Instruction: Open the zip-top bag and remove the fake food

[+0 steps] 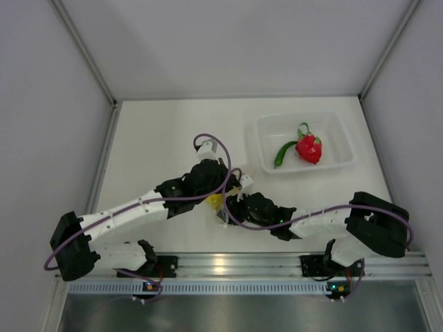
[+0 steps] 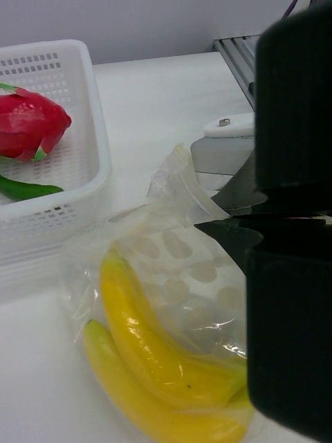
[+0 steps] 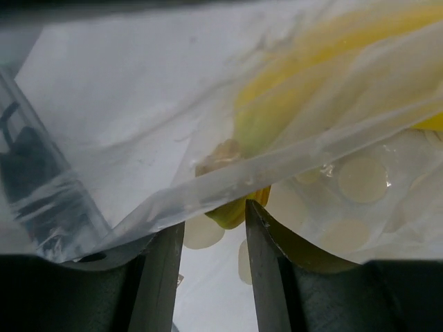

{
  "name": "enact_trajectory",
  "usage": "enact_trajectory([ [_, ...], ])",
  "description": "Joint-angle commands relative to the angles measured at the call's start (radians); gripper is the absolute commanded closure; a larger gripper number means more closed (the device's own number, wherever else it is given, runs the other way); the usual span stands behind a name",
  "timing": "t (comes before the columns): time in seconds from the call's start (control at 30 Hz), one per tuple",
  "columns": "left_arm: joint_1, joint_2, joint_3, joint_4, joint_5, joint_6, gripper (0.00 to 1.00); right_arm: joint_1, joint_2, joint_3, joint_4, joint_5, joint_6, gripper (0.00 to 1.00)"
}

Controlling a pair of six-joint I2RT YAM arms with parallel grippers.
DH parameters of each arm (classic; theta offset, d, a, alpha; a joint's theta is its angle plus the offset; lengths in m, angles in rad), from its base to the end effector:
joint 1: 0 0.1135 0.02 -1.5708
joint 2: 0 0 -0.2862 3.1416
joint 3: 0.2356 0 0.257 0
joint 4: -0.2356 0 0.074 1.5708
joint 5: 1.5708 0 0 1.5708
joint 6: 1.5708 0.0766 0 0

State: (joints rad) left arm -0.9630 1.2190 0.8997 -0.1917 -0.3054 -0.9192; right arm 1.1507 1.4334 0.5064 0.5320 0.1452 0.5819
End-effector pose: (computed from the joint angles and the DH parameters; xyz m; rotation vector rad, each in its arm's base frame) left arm 0.1935 -0.2378 0.2888 -0.1472 2.1609 -0.8258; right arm 0.1394 0.2850 0.1755 -0.4904 2.0397 0.9654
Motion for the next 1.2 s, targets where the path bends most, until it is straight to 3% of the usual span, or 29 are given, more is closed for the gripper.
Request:
enact_trajectory([
  [0.0, 0.001, -0.053, -0.028, 0.058, -0.063, -0.056, 1.00, 0.041, 0.051, 0.069, 0.120, 0.099, 0.022, 0.57],
  [0.4, 0.003, -0.065, -0.062, 0.060, -0.049, -0.066, 1.00, 0.052, 0.252, 0.207, 0.106, 0.263, -0.059, 0.41],
  [0.73, 0.001, -0.102, -0.114, 0.063, -0.029, -0.081, 1.00, 0.007, 0.415, 0.316, 0.167, 0.321, -0.093, 0.54],
  [1.03, 0.001, -0.160, -0.169, 0.061, -0.034, -0.089, 1.00, -0.023, 0.447, 0.344, 0.134, 0.465, -0.100, 0.52],
  [1.17, 0.001, -0.165, -0.170, 0.061, -0.034, -0.087, 1.00, -0.037, 0.400, 0.264, 0.258, 0.390, -0.164, 0.48],
])
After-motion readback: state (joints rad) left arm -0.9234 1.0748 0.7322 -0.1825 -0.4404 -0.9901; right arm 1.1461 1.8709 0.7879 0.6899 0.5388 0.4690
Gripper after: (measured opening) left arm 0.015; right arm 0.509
